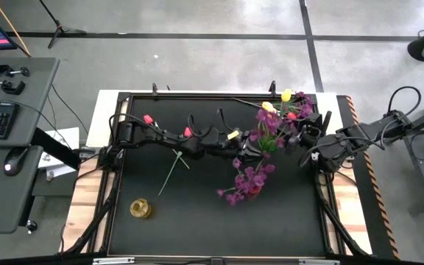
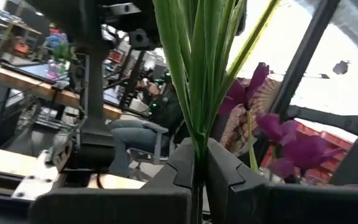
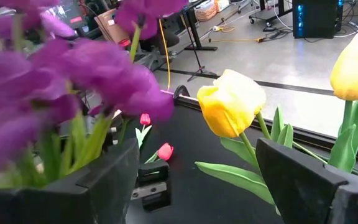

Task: Sort flowers into vase by color
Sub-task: Put the left purple flowers into the red flower vase

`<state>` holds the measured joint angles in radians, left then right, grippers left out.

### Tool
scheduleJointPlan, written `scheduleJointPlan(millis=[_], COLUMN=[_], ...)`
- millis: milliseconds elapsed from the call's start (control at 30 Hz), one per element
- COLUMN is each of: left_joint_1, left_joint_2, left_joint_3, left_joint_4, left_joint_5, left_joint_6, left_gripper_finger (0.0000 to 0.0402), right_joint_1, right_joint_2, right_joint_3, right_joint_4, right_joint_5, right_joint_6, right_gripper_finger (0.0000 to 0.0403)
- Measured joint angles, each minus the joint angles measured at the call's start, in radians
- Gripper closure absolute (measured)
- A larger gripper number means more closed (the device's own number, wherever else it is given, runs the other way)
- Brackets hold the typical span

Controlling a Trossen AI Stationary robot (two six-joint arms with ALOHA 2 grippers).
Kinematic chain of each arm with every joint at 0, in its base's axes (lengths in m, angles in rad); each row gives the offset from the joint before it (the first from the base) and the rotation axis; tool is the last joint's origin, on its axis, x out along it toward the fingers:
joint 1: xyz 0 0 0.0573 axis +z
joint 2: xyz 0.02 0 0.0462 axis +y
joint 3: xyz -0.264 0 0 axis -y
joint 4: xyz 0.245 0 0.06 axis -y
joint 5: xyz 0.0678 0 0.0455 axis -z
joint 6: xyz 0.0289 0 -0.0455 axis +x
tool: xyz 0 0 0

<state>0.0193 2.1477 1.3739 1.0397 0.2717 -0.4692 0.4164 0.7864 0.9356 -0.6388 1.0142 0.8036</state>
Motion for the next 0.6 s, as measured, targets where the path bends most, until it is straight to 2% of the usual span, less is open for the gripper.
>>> scheduleJointPlan(millis=[367,600], left_joint_1=[-0.005,-0.017], left_joint_2=[0.0,0.0], left_joint_3=[0.0,0.0], left_joint_4=[-0.045,-0.206], left_joint_5=[0.112,0.144], left_joint_6=[0.047,0.205], left_gripper_finger=[0.0401,0.0399], right_joint_1=[0.0,0.0], right_joint_2=[0.0,0.0], right_joint_3=[0.0,0.0], right_joint_4=[-0.003,-0.008], right_joint_5=[0.0,0.014], right_joint_6=[0.0,-0.001], right_gripper_finger=[0.0091,0.0091])
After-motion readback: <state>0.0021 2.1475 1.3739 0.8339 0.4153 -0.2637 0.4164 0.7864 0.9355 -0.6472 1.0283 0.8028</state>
